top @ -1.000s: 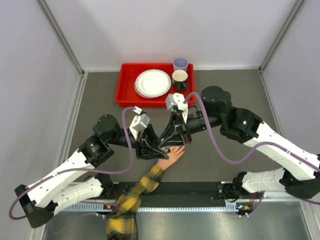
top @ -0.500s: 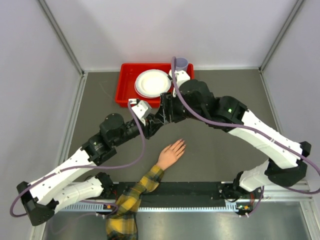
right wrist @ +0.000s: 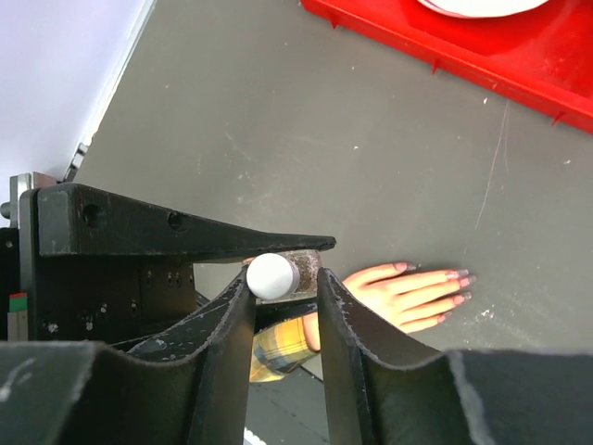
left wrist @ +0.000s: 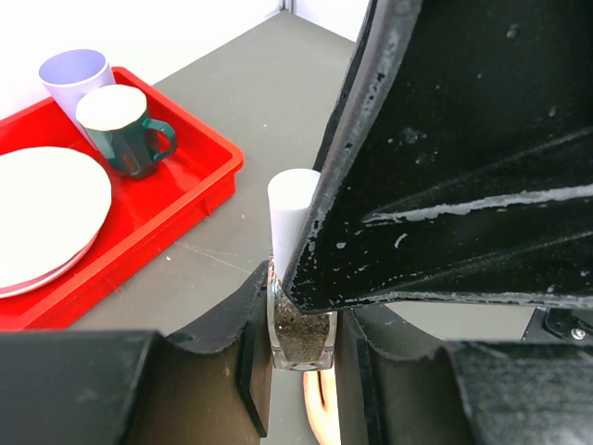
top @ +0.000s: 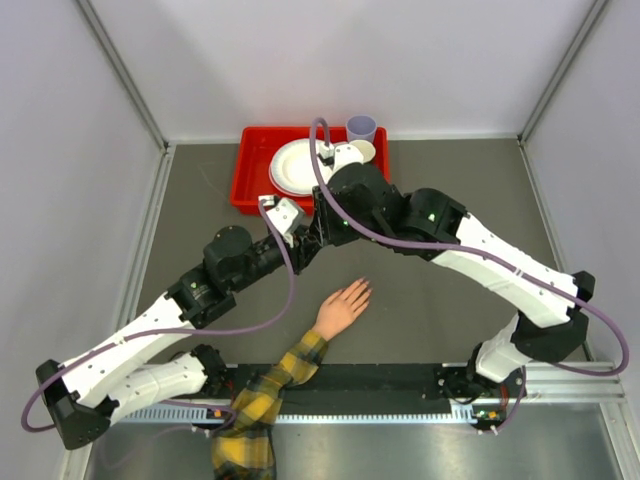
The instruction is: Paint the nails
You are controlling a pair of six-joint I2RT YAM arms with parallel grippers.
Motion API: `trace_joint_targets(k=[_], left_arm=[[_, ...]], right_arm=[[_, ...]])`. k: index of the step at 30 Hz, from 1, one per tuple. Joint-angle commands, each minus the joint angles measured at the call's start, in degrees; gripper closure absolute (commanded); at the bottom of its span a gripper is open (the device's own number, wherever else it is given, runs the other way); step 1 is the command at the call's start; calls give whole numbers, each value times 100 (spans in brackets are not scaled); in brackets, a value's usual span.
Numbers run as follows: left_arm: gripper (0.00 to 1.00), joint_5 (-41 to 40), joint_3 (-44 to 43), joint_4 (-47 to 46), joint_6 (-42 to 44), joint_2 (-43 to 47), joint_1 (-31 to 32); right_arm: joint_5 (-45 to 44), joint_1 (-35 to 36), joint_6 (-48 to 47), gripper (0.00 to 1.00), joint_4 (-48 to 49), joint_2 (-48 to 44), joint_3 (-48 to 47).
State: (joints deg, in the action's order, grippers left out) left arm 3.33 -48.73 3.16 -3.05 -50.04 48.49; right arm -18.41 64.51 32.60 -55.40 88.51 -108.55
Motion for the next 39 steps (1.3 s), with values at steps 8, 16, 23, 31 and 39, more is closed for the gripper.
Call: trace_joint_targets(k=[8,16,23,31,39], left_arm=[[100,237,-180,131,32,65,20],[100,2087,-251,344,6,547,11],[100,5171,-181,-972,-1175,619,-15],[100,5978,-540,-1434,-1823,284,-15],[100,3870,-1024,483,-329,346,-15]], right_arm=[[-171,79,-781,90,-358,193,-412],[1180,70,-2063,100,938,-833,1024],[3922,53,-3040,100,2690,-2443,2777],[4926,27,-3234,100,2736,-2786,3007],[2626,27,-2365,58,2140,-2726,2289]])
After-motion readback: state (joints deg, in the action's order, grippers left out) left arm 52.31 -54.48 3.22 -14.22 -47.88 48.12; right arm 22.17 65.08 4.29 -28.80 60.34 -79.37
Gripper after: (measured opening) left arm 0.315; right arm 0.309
